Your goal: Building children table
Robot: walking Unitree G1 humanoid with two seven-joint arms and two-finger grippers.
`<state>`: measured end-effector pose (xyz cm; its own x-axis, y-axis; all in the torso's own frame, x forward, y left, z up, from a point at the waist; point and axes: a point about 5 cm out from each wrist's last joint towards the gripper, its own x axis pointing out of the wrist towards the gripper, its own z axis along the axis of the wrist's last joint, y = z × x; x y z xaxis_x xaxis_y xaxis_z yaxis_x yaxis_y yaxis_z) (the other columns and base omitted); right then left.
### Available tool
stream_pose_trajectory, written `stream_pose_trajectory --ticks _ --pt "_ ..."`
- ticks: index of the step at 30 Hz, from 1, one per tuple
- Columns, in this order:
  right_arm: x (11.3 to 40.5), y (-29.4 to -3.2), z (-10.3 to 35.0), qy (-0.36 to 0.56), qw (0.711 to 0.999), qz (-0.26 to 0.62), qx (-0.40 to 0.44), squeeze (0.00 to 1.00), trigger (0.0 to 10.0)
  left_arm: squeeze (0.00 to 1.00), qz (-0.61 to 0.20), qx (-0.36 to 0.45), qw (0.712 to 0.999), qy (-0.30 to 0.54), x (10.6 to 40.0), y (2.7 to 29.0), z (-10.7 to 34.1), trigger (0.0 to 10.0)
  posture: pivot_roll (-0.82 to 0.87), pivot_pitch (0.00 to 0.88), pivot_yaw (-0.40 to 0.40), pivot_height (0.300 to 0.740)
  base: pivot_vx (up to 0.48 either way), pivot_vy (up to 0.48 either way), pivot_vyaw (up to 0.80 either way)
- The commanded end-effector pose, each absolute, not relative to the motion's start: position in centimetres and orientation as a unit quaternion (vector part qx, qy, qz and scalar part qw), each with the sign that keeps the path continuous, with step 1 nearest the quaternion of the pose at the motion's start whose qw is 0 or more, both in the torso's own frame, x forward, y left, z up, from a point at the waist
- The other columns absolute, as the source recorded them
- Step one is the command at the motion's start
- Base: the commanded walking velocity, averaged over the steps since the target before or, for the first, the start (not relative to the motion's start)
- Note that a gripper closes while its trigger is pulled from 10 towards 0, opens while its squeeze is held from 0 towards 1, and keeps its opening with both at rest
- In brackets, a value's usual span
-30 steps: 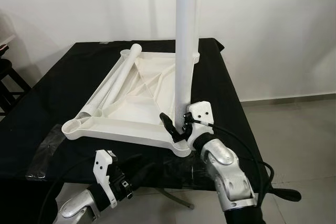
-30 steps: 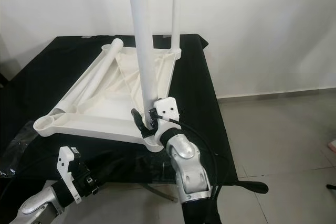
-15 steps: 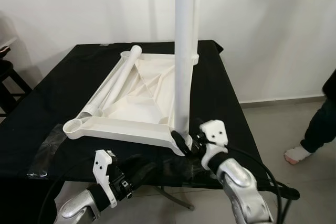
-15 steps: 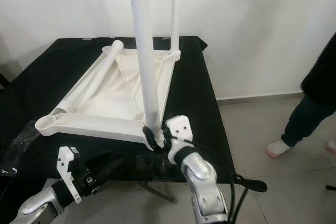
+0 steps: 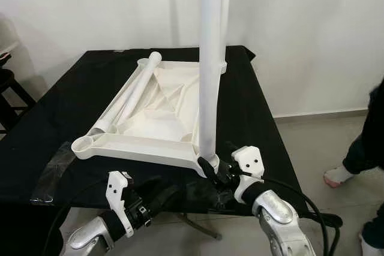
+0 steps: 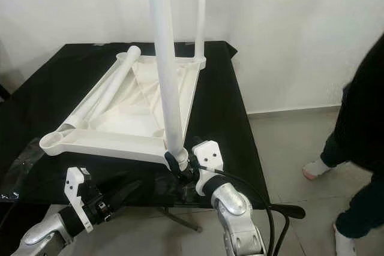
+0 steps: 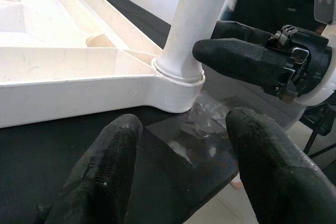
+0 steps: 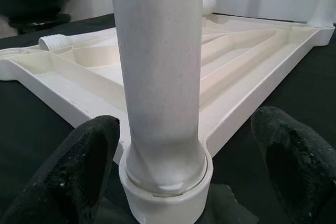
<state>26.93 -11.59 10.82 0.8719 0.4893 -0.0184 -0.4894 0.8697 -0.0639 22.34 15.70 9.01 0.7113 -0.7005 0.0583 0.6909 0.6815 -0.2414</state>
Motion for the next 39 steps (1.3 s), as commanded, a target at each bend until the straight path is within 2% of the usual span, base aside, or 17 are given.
stream_pose_trajectory --ticks 1,39 --pt "26.71 -11.66 10.47 0.001 0.967 0.253 -0.024 0.0 10.0 0.0 -0.368 -0.128 0.921 0.02 22.37 16.15 8.84 10.0 0.0 0.004 0.029 0.74 0.0 0.0 0.0" --pt "27.07 -11.69 10.31 -0.002 0.968 0.249 -0.019 0.0 10.0 0.0 -0.365 -0.128 0.922 0.021 22.83 16.29 8.79 10.0 0.0 0.0 0.042 0.74 0.0 0.0 0.0"
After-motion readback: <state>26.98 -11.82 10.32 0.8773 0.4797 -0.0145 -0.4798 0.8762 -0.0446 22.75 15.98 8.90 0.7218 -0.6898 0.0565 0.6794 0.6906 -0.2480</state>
